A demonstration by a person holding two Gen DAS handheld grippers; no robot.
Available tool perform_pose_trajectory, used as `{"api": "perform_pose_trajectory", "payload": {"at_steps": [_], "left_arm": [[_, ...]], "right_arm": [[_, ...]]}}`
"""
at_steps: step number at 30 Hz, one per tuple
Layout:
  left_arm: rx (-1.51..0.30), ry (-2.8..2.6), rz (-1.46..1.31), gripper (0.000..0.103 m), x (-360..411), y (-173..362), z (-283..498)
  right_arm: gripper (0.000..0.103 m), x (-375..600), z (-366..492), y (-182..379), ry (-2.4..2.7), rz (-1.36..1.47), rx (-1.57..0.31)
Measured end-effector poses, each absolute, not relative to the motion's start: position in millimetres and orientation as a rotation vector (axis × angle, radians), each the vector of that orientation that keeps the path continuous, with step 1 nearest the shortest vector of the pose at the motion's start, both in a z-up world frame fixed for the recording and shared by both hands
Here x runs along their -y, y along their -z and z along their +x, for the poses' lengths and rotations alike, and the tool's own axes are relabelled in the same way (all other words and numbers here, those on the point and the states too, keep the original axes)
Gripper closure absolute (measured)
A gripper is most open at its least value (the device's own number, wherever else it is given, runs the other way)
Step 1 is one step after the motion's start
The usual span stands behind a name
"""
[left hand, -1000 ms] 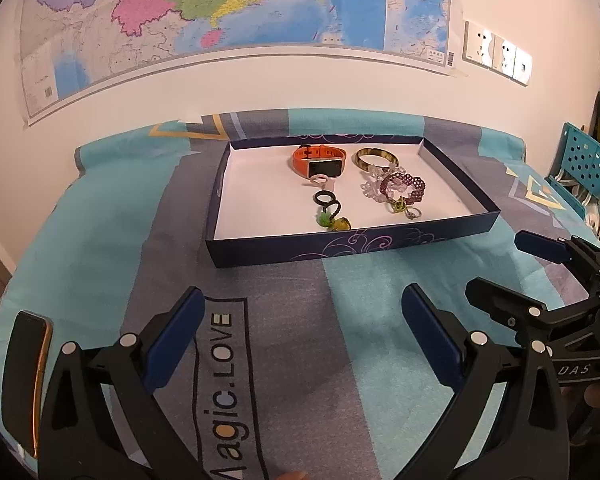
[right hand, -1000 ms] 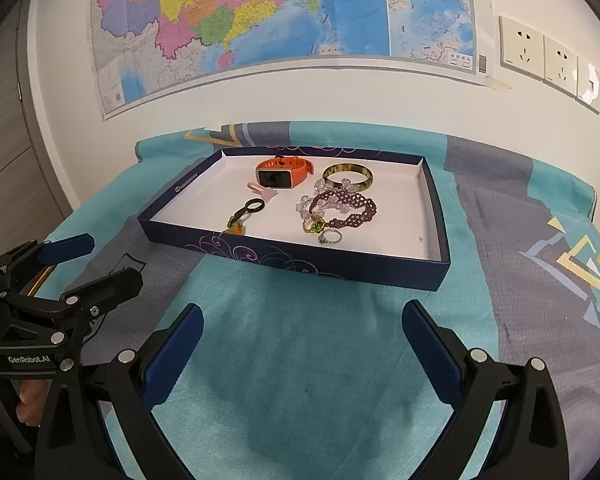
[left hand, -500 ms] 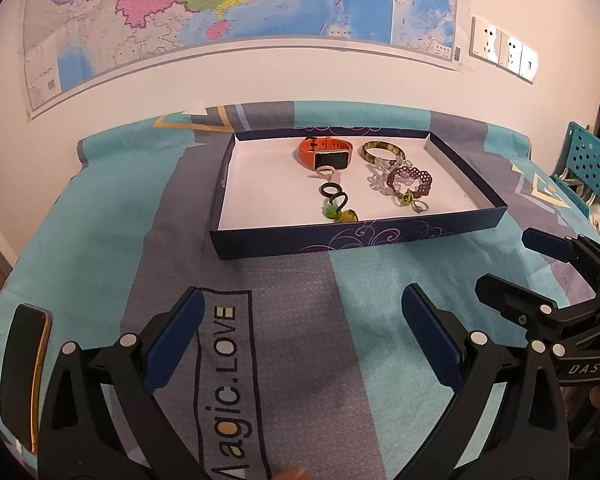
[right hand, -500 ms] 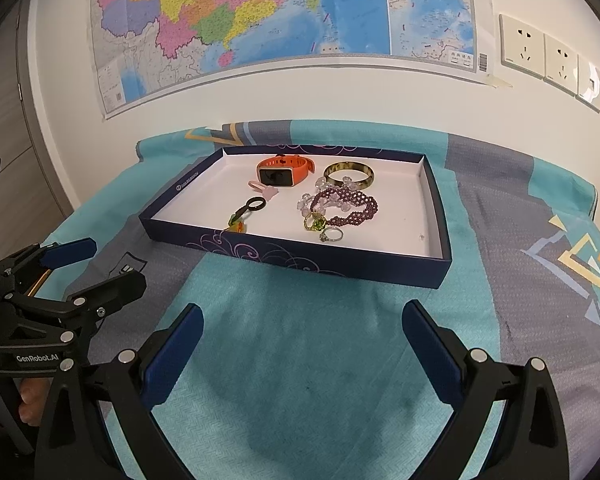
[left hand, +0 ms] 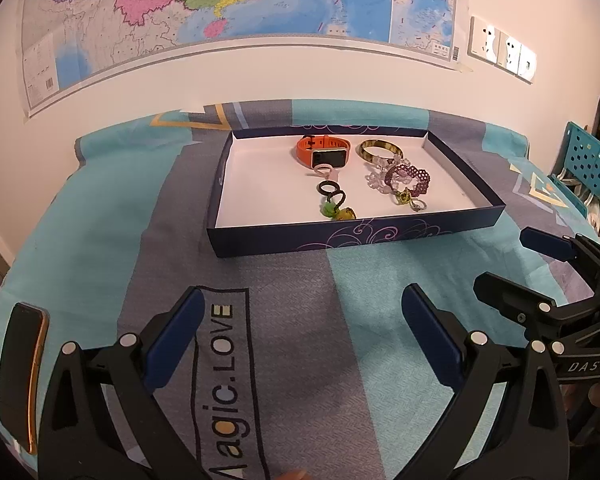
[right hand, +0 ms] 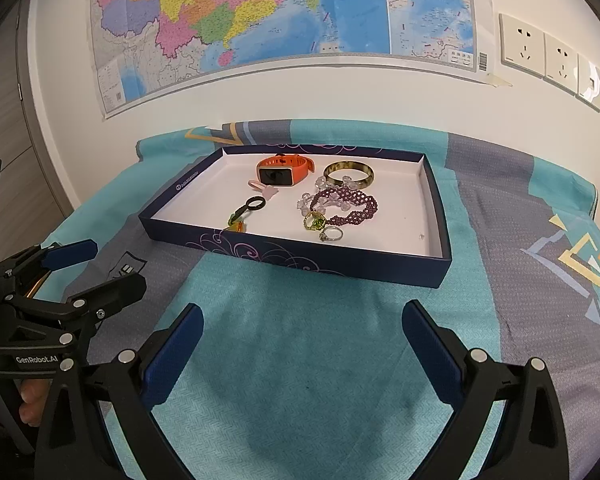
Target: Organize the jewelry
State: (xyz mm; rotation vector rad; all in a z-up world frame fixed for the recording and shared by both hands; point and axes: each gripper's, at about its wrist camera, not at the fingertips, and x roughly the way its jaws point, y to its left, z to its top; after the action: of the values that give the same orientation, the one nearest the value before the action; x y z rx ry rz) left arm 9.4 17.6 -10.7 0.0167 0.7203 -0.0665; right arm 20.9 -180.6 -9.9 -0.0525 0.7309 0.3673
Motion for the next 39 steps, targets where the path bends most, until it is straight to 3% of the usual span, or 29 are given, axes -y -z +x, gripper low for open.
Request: {"api": "perform_pose_trajectory", "payload": {"at_steps": [39], "left_arm": [[-0.738, 0.091, 0.008, 0.006, -17.1, 13.3, 10.6]], "right_arm": [[0.007, 180.1, 26.3, 13.0, -0.380, -0.051, -0.743]]}}
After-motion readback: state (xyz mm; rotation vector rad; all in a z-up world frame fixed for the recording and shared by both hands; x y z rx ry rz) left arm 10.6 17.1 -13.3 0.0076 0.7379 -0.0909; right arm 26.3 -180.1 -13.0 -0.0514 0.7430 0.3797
